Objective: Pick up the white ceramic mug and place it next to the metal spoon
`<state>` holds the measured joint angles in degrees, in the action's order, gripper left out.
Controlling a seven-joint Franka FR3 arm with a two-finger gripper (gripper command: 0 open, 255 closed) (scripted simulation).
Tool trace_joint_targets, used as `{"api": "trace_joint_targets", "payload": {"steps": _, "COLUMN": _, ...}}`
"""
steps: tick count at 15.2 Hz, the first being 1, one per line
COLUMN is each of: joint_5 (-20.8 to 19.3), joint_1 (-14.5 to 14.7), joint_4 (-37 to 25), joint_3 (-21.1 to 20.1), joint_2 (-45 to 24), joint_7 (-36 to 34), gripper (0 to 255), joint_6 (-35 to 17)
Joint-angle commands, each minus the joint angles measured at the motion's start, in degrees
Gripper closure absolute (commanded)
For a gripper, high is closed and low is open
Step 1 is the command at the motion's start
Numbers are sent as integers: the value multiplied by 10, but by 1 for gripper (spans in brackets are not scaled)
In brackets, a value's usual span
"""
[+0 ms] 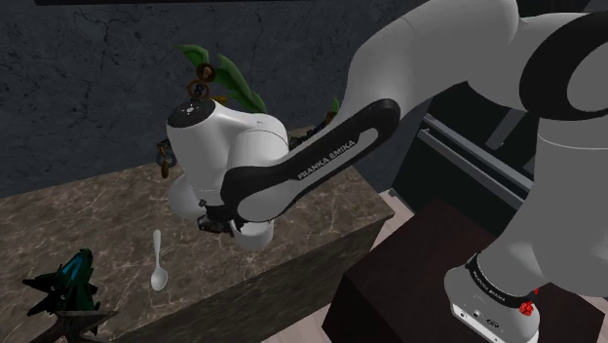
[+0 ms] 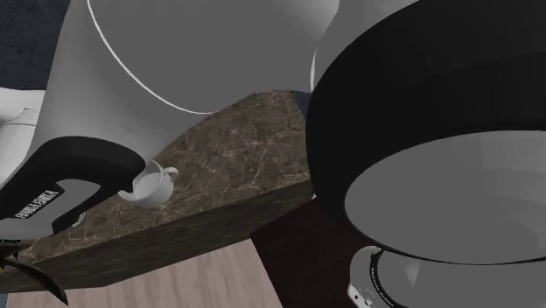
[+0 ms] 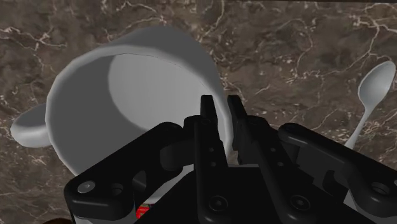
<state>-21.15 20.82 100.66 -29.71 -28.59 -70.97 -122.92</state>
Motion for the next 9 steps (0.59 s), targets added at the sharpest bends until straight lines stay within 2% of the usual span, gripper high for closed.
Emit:
{"api": "trace_joint_targets", "payload": {"steps": 1, "joint_5": -6, "joint_1": 3, "joint_4": 4, "joint_3": 3, "joint_2": -9, "joint_7": -5, "gripper": 255, "joint_6": -12}}
{"api": "trace_joint_targets", "payload": {"steps": 9, "joint_5": -30, "joint_1": 13, "joint_4": 13, "joint_3": 19, "joint_2": -45, "joint_7": -21, "gripper": 255, "joint_6": -54}}
